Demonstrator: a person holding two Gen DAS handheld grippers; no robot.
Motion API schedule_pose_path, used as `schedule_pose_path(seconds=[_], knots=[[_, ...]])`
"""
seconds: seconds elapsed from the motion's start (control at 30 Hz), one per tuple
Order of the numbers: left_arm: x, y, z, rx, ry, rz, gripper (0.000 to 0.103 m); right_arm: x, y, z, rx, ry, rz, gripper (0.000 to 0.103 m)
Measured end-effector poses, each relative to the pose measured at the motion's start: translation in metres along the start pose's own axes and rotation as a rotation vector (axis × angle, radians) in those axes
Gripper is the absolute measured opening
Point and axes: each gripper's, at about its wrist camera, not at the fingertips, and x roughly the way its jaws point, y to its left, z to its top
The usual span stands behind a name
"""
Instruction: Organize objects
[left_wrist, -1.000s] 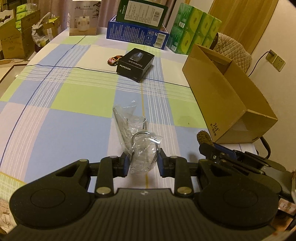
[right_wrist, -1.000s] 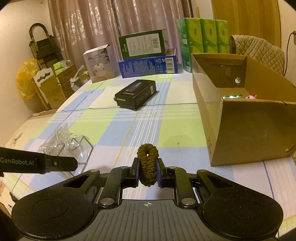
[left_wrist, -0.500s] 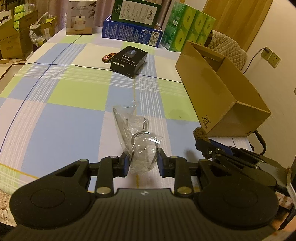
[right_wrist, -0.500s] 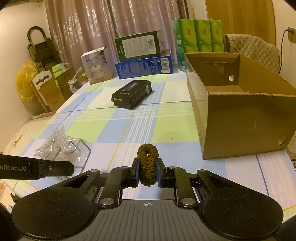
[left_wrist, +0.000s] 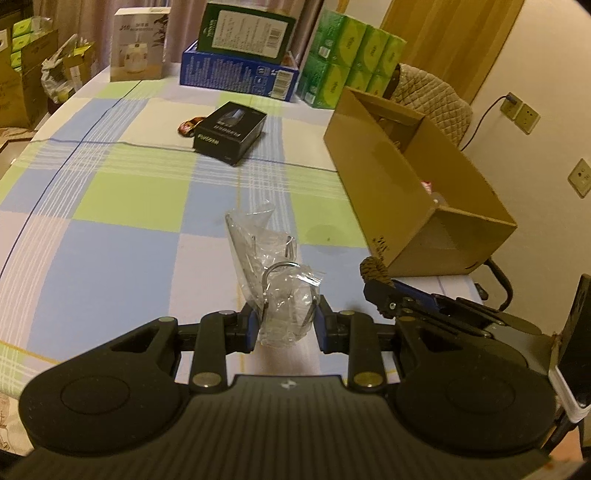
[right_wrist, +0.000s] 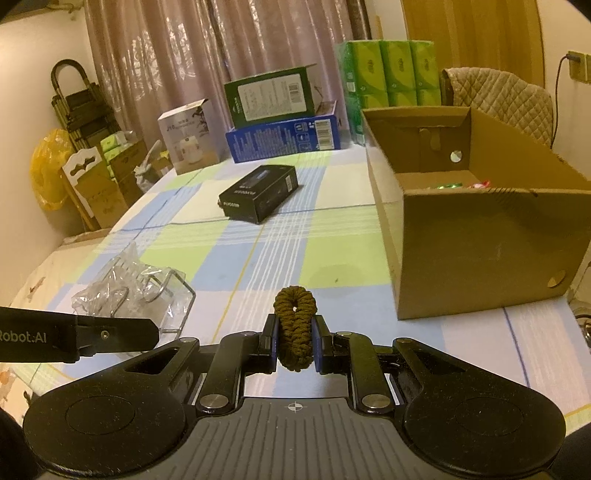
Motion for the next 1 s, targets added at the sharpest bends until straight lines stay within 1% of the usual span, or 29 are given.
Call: schedule_pose_path(seconds=[0.2,0.43,0.6,0.7,0.83,1.0], knots=[[-0.005,-0.015,0.007,0.03,-0.013,-0.028,0.025,-0.019,-0.011,0.012,0.024,-0.044,-0.029,0.015],[-0.01,-0.039,0.024,0.08,-0.037,-0.083,0.025,-0.047,-0.029,0.038,0.054,-0.093,-0.062,0.014],[-0.01,-0.066,0.04,0.124,-0.054,-0.127,0.025,-0.069,-0.055,0.064,0.067,-0.131,-0.096,0.014],[-0.01,-0.085,0.053,0.154,-0.069,-0.155,0.025,-0.079,-0.072,0.08,0.047,-0.155,-0.133,0.014],[-0.006,-0.109,0.069,0.187,-0.081,-0.191,0.025,-0.087,-0.094,0.099,0.025,-0.168,-0.168,0.014],[0.003,-0.138,0.084,0.222,-0.081,-0.221,0.025,-0.086,-0.116,0.113,0.014,-0.157,-0.181,0.014]])
